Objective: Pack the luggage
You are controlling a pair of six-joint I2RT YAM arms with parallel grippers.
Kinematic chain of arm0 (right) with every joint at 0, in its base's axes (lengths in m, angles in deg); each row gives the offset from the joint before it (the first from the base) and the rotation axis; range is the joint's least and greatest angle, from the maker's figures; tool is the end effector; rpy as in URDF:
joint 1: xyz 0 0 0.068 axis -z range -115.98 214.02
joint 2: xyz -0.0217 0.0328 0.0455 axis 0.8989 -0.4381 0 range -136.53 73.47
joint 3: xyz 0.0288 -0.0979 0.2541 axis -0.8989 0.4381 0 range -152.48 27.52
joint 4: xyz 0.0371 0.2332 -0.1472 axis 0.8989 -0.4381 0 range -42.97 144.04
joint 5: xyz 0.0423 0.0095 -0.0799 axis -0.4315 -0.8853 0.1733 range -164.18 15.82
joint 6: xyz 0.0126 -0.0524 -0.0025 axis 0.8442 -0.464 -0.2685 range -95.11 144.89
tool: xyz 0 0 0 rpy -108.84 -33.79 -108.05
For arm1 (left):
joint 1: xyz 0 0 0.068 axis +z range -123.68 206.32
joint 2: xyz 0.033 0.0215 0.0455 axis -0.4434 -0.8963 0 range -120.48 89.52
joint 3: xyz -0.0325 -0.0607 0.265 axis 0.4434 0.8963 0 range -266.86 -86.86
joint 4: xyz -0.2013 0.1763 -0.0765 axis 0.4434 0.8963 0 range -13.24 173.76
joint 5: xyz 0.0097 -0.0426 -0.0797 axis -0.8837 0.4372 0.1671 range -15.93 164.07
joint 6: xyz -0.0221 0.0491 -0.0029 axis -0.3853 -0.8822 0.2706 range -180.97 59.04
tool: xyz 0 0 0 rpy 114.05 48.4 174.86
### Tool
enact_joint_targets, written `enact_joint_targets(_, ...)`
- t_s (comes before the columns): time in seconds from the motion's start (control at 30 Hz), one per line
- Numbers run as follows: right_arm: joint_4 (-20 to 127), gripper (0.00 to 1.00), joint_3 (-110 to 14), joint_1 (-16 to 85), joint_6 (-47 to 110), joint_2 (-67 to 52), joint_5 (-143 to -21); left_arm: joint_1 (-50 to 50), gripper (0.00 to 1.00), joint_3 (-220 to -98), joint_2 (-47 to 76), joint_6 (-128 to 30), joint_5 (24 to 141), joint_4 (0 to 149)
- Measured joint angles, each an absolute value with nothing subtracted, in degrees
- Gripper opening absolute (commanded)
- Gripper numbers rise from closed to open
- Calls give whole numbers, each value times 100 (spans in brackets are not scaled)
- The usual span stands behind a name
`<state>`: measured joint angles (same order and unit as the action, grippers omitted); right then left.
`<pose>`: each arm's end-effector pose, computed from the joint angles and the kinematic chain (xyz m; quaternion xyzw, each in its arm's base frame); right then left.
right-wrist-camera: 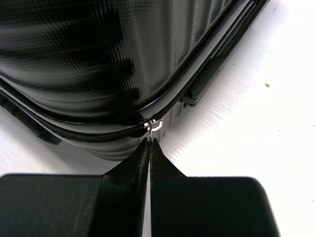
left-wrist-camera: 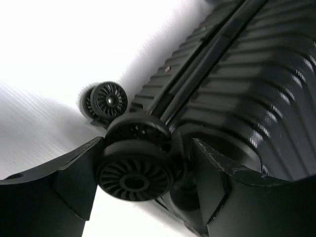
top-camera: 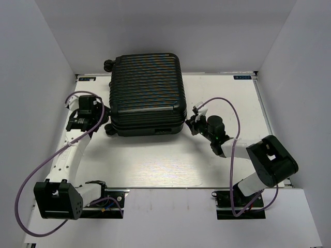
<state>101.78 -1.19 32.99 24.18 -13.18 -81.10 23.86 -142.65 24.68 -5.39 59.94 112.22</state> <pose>0.2570 0.1596 0.1678 -0.2466 0.7260 0.2120 0.6060 0.2540 -0.0023 0.2952 -0.4517 0.7974 -0.0869 0.3906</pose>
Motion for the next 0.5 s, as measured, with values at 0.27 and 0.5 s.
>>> enact_joint_targets(0.27,10211,0,-60,3260,2418,-1286,-8029,2236,67,-14435,2075,-406,5516,11220)
enact_joint_targets(0.5,10163,0,4,3198,2300,-1194,-7961,2185,100,-14553,1791,-332,5509,10997)
